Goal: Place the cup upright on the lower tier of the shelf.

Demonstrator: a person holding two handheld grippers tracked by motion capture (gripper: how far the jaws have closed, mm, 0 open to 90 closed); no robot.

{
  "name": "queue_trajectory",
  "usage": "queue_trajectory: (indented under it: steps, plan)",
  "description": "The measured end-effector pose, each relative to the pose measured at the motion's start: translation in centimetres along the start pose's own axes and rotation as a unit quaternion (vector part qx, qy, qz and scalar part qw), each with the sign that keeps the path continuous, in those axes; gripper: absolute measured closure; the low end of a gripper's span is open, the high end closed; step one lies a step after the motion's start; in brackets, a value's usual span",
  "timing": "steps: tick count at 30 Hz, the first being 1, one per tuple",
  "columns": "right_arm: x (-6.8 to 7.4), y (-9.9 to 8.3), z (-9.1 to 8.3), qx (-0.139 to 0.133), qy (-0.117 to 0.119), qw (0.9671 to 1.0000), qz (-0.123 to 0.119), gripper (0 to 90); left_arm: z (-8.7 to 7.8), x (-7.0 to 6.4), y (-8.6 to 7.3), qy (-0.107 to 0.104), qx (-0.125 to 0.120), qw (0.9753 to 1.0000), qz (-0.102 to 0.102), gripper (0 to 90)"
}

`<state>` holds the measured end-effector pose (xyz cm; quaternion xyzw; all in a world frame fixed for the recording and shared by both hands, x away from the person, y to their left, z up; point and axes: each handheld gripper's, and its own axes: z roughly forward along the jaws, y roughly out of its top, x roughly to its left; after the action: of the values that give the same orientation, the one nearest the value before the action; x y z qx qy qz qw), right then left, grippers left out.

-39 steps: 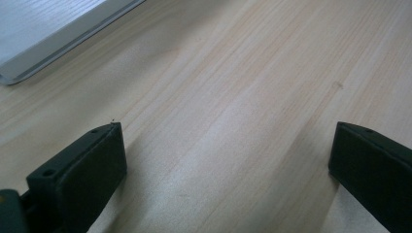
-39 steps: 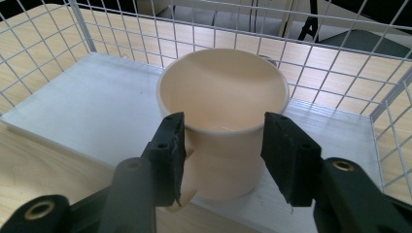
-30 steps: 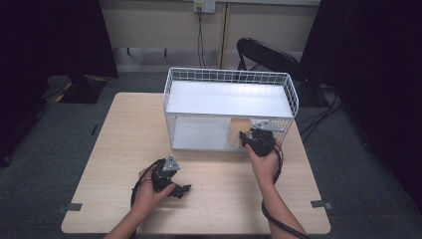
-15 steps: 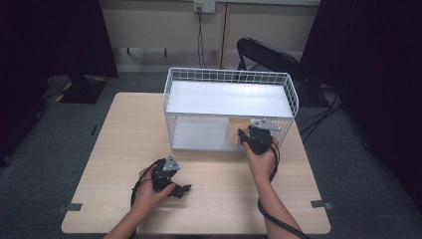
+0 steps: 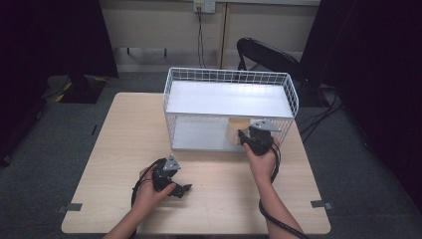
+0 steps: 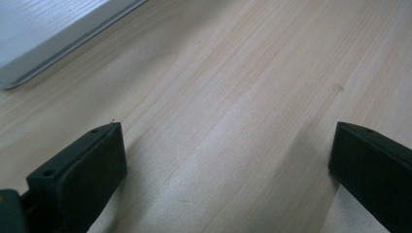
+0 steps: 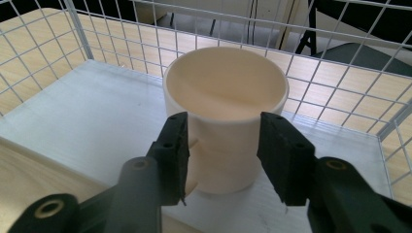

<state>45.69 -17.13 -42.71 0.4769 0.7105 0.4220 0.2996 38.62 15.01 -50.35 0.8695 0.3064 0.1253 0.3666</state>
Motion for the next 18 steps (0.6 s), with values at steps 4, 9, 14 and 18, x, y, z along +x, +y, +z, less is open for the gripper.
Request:
queue_trajectory:
  steps: [4, 9, 14, 18]
  plan:
    - [-0.15, 0.01, -0.24, 0.007, 0.005, 0.9999, 0.005, 46.6, 0.02, -0.01, 0.01, 0.0, -0.001, 1.0, -0.001, 0.0]
    - [-0.12, 0.12, -0.52, 0.014, 0.01, 0.9999, 0.003, 39.0, 0.06, -0.01, 0.05, -0.001, 0.0, 1.0, -0.001, 0.0]
    - [0.15, 0.25, -0.8, 0.016, 0.019, 0.9997, -0.001, 33.4, 0.06, -0.01, 0.05, -0.001, 0.0, 1.0, -0.001, 0.0]
    - [0.4, 0.38, -0.89, 0.017, 0.028, 0.9995, -0.003, 30.8, 0.06, -0.02, 0.04, -0.001, -0.001, 1.0, -0.001, 0.0]
